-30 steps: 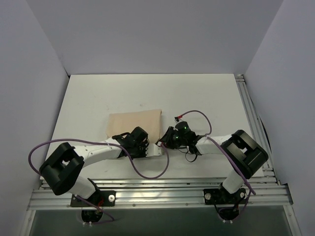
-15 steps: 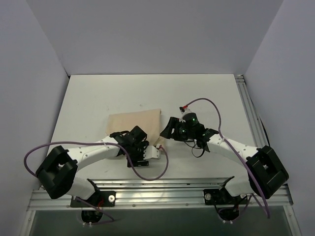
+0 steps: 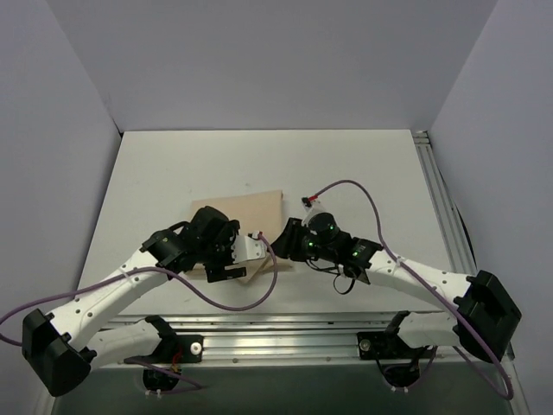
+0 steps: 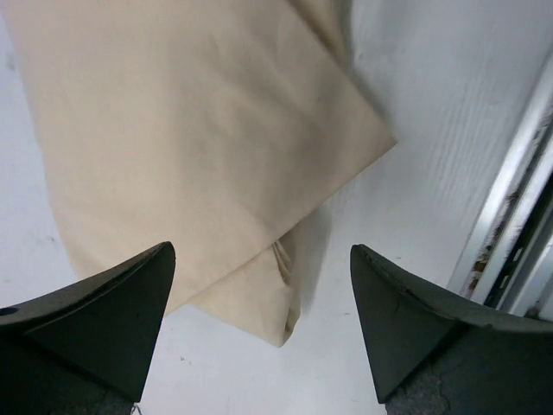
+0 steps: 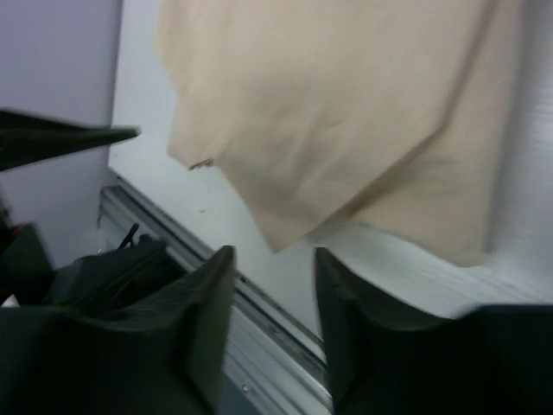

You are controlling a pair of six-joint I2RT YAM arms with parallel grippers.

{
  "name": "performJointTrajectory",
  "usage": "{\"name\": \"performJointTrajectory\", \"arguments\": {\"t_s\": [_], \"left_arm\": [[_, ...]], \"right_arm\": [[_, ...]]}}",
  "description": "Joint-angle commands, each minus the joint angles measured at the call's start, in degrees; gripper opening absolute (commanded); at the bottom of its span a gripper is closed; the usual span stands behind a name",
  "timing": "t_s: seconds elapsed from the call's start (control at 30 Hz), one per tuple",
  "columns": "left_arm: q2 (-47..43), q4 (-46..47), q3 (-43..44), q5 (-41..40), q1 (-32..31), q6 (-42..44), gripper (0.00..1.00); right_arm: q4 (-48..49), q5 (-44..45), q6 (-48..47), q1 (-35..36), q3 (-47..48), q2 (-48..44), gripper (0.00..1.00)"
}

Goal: Prepare the surgical pack

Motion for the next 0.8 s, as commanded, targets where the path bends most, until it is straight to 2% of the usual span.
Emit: {"name": "performJointTrajectory", "arguments": {"t_s": [0.0,0.07,0.1,0.2,0.27,0.33,0.5,0.77], "left_arm": [[1.28,5.31,-5.12,-10.26,2.97,1.65,0.91],[1.28,5.14,-5.04,-8.16,5.43,3.93,0.91],[1.98,3.31,-4.43,-6.76,9.10,4.90,0.91],[4.35,-4.49,-1.27,2.20,15.61,10.17,0.91],[5.23,-7.94,-1.16,5.37,15.73,12.72,0.92],[4.98,-7.26,-2.39,5.30,15.03,13.17,0.94],[4.27,4.14,-7.23,0.13,14.59,10.71,0.94],[4.00,16.46,-12.24,-4.90,13.62,9.13,0.99]], "right_arm": [[11.46,1.63,8.16,4.36,-0.15,3.20,0.28],[15.07,0.48,9.06,5.07,0.63,7.77,0.16],[15.52,0.48,9.32,5.24,1.25,10.74,0.08],[19.98,-1.88,10.37,6.12,3.71,15.85,0.01],[23.24,-3.11,11.43,7.34,5.29,18.32,0.00],[25.36,-4.17,14.22,7.97,5.91,22.28,0.00],[42.05,-7.16,23.11,8.76,1.61,30.70,0.00],[42.95,-5.15,23.92,10.61,4.77,36.53,0.00]]}}
